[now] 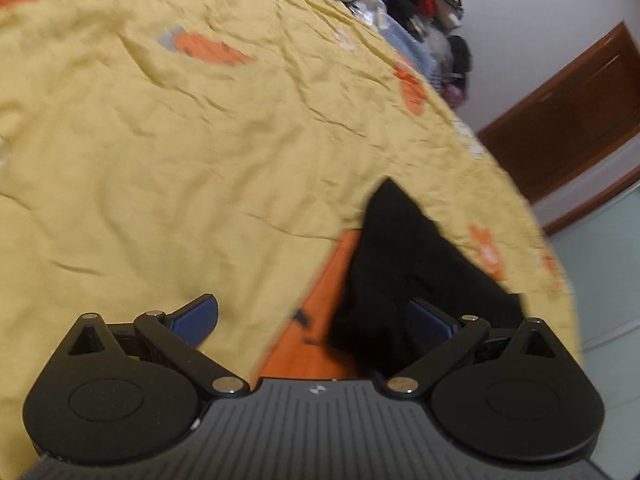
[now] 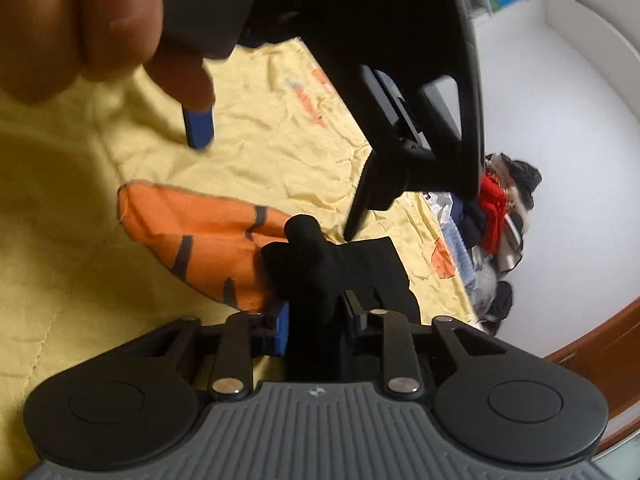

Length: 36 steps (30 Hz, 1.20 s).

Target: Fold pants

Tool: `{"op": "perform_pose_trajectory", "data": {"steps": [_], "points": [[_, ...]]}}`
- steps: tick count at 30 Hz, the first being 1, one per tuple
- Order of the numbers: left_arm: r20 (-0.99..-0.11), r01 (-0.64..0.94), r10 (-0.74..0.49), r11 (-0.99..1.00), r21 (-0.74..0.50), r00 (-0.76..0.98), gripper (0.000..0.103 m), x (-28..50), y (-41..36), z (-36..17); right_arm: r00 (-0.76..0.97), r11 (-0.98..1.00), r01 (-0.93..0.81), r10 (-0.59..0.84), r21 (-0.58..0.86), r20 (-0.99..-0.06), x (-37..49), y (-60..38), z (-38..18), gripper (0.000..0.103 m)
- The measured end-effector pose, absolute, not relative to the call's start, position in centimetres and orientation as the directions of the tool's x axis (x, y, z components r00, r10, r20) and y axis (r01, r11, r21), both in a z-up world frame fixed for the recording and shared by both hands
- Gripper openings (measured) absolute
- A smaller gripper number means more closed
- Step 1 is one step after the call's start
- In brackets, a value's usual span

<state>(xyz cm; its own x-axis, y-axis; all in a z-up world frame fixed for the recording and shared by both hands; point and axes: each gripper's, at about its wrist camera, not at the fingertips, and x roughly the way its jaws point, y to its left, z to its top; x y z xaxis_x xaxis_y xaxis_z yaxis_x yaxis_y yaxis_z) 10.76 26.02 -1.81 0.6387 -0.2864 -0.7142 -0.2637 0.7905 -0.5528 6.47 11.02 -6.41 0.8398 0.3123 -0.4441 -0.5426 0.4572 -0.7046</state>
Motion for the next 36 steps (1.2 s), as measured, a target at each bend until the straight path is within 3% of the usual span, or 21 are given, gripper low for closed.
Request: {"op": "perform_pose_trajectory", "data": {"steps": [5,12,15,18,21,23,26,29,32,36], "points": [[-0.601,-0.224,-0.491,0.626,-0.747,0.631,0.102,13.2,25.2,-2.9,0.791,0.662,-0.600,0.406,-0.449,-0.458,8.7,7.1,-2.0,0.018],[-0.512,-0.228,-0.594,0.488,-0.843,0.621,0.100,18.5,23.1,-5.6,0.787,0.700,-0.597,0.417,-0.392,-0.454,9.7,5.2,0.1,0.018],[-0.500,-0.200,-0.623,0.489,-0.849,0.602,0.089,19.8,22.3,-5.7,0.770,0.689,-0.617,0.429,-0.379,-0.473,9.2,5.0,0.0,0.019],[-0.505,-0.193,-0.652,0.491,-0.850,0.566,0.080,20.5,21.4,-6.2,0.720,0.697,-0.662,0.491,-0.274,-0.491,8.6,3.5,0.6,0.019],[-0.540,-0.179,-0.629,0.544,-0.820,0.559,0.067,20.4,21.0,-6.1,0.676,0.734,-0.675,0.579,-0.069,-0.456,8.8,-0.2,1.9,0.019],[-0.568,-0.191,-0.601,0.574,-0.796,0.562,0.046,20.4,20.9,-6.1,0.680,0.780,-0.623,0.582,0.068,-0.447,10.2,-2.9,2.1,0.019],[-0.607,-0.205,-0.549,0.622,-0.756,0.575,0.025,20.0,21.0,-6.1,0.707,0.851,-0.522,0.470,0.058,-0.529,13.2,-3.8,0.8,0.019],[-0.615,-0.192,-0.497,0.661,-0.725,0.612,0.022,19.2,20.3,-5.5,0.694,0.863,-0.506,0.419,0.019,-0.586,15.1,-2.3,-1.0,0.019],[-0.630,-0.134,-0.387,0.774,-0.619,0.673,0.020,17.1,18.5,-2.7,0.691,0.858,-0.490,0.490,0.155,-0.531,15.5,-2.3,-0.3,0.019],[-0.579,-0.047,-0.297,0.862,-0.504,0.760,0.018,14.0,14.3,1.3,0.691,0.846,-0.471,0.531,0.251,-0.490,14.9,-3.0,0.4,0.019]]}}
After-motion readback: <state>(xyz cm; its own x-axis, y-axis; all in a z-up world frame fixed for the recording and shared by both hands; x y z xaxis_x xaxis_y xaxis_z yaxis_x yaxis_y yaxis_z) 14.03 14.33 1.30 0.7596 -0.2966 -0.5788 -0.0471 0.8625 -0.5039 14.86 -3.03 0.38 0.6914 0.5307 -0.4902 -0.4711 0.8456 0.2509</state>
